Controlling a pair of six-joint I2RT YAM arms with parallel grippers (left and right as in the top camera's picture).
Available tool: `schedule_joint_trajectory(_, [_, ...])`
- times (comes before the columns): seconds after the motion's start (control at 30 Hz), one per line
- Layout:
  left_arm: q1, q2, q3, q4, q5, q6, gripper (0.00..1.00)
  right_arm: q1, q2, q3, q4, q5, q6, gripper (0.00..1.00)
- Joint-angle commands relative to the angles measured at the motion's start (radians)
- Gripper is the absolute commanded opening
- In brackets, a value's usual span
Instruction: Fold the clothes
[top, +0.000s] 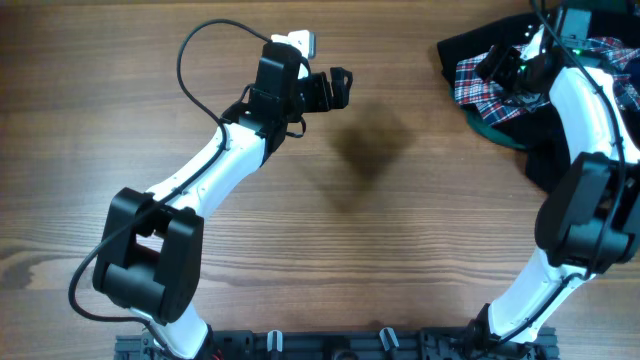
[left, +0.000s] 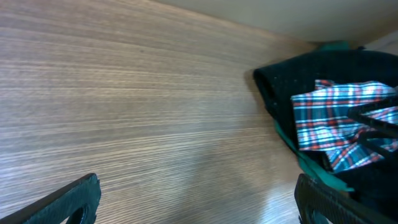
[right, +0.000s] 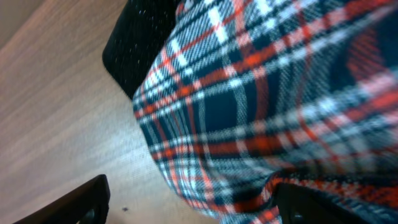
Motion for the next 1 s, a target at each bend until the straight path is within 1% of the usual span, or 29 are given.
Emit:
schedule_joint_trajectory(0.0, [0.001, -0.021, 0.016, -0.018, -0.062, 0.027, 1.00, 0.008, 0.044, -0.003, 0.050, 0.021, 0.055, 0.82])
schedule_joint_trajectory(0.1, [0.001, -0.021, 0.016, -0.024, -0.062, 0.027, 1.00, 0.008, 0.047, -0.002, 0.033, 0.019, 0.050, 0.77])
schedule_joint_trajectory(0.27, [0.001, -0.021, 0.016, -0.024, -0.062, 0.027, 1.00, 0.009, 0.027, 0.000, -0.066, 0.020, 0.025, 0.75])
schedule_joint_trajectory(0.37, [0.001, -0.021, 0.016, -0.025, -0.062, 0.027, 1.00, 0.011, 0.024, 0.000, -0.112, 0.092, 0.084, 0.75])
schedule_joint_trajectory(0.47, [0.001, -0.021, 0.016, -0.026, -0.062, 0.027, 1.00, 0.011, 0.023, 0.000, -0.110, 0.142, 0.084, 0.77])
schedule_joint_trajectory(0.53, [0.001, -0.021, 0.016, -0.026, -0.062, 0.027, 1.00, 0.011, 0.023, 0.000, -0.077, 0.168, 0.084, 0.79])
schedule_joint_trajectory(0.63, [0.001, -0.021, 0.016, -0.032, -0.062, 0.027, 1.00, 0.013, 0.023, 0.000, 0.007, 0.154, 0.083, 0.79])
schedule_joint_trajectory(0.67, [0.001, -0.021, 0.016, -0.035, -0.062, 0.027, 1.00, 0.013, 0.023, 0.000, 0.025, 0.140, 0.084, 0.77])
schedule_joint_trajectory(0.7, [0.001, -0.021, 0.016, -0.038, -0.062, 0.027, 1.00, 0.014, 0.023, 0.000, 0.029, 0.136, 0.084, 0.73])
schedule_joint_trajectory(0.73, [0.001, -0.021, 0.016, -0.042, -0.062, 0.027, 1.00, 0.017, 0.023, 0.000, 0.035, 0.130, 0.083, 0.61])
schedule_joint_trajectory(0.77, [0.001, -0.021, 0.016, -0.045, -0.062, 0.027, 1.00, 0.021, 0.023, 0.000, 0.038, 0.129, 0.080, 0.41])
schedule_joint_trajectory(0.8, [0.001, -0.021, 0.016, -0.048, -0.062, 0.027, 1.00, 0.023, 0.023, 0.000, 0.038, 0.127, 0.077, 0.31])
schedule_joint_trajectory(0.87, [0.001, -0.021, 0.016, -0.051, -0.062, 0.027, 1.00, 0.027, 0.021, 0.000, 0.034, 0.091, 0.057, 0.17])
schedule_joint_trajectory(0.9, [0.002, -0.021, 0.016, -0.051, -0.062, 0.027, 1.00, 0.031, 0.015, 0.000, 0.033, 0.060, 0.045, 0.05])
schedule_joint_trajectory(0.97, [0.013, -0.027, 0.016, -0.056, -0.061, 0.026, 1.00, 0.047, -0.018, 0.000, 0.031, 0.006, 0.046, 0.04])
